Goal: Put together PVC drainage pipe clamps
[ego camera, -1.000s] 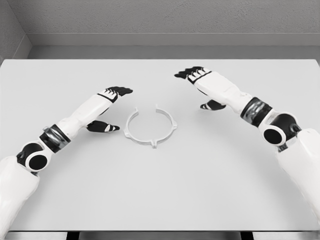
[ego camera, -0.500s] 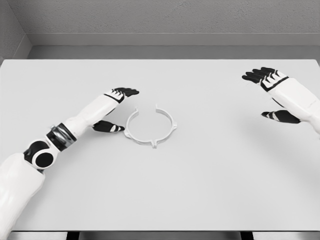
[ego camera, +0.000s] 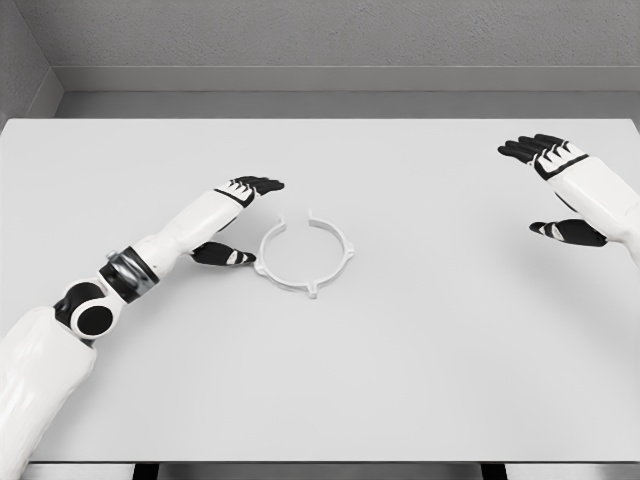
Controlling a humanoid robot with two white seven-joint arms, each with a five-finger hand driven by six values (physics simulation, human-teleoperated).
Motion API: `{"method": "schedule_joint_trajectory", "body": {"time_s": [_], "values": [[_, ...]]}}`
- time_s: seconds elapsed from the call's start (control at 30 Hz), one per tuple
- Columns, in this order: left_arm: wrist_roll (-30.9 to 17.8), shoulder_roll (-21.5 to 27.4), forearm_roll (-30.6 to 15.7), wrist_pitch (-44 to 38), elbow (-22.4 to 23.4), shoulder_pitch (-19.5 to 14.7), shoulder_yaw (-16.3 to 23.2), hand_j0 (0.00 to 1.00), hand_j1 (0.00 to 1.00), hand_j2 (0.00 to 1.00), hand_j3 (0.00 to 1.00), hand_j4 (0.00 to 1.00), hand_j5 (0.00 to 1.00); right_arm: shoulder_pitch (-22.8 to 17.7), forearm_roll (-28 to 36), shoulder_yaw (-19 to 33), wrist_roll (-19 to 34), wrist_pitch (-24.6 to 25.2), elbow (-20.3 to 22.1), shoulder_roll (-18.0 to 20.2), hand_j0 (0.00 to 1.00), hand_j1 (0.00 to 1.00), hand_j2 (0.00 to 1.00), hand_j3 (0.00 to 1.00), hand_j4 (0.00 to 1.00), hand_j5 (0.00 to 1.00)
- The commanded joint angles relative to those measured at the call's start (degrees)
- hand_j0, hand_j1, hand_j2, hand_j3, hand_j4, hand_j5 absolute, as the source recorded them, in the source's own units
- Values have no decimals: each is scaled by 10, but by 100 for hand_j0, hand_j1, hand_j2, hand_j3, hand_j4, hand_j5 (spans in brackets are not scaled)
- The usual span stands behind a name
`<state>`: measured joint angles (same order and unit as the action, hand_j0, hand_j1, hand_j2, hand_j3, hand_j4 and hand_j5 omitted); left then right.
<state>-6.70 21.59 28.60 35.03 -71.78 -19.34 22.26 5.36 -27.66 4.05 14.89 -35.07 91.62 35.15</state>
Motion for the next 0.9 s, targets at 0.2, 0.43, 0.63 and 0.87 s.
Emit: {"method": "schedule_joint_trajectory", "body": {"time_s": [0.2,0.43,0.63,0.87], "values": [[0,-10,-3,0,0,0,0,100,100,100,100,100,100,0,4,-2,0,1,2,0,100,100,100,100,100,100],[1,-4,-7,0,1,-7,-6,100,100,100,100,100,100,0,4,-2,0,1,4,-1,100,100,100,100,100,100],[3,0,-13,0,-7,-2,-3,100,100,100,100,100,100,3,4,-10,0,1,4,-8,100,100,100,100,100,100],[3,6,-12,0,-9,2,-1,100,100,100,100,100,100,3,4,-10,0,1,4,-8,100,100,100,100,100,100]]}}
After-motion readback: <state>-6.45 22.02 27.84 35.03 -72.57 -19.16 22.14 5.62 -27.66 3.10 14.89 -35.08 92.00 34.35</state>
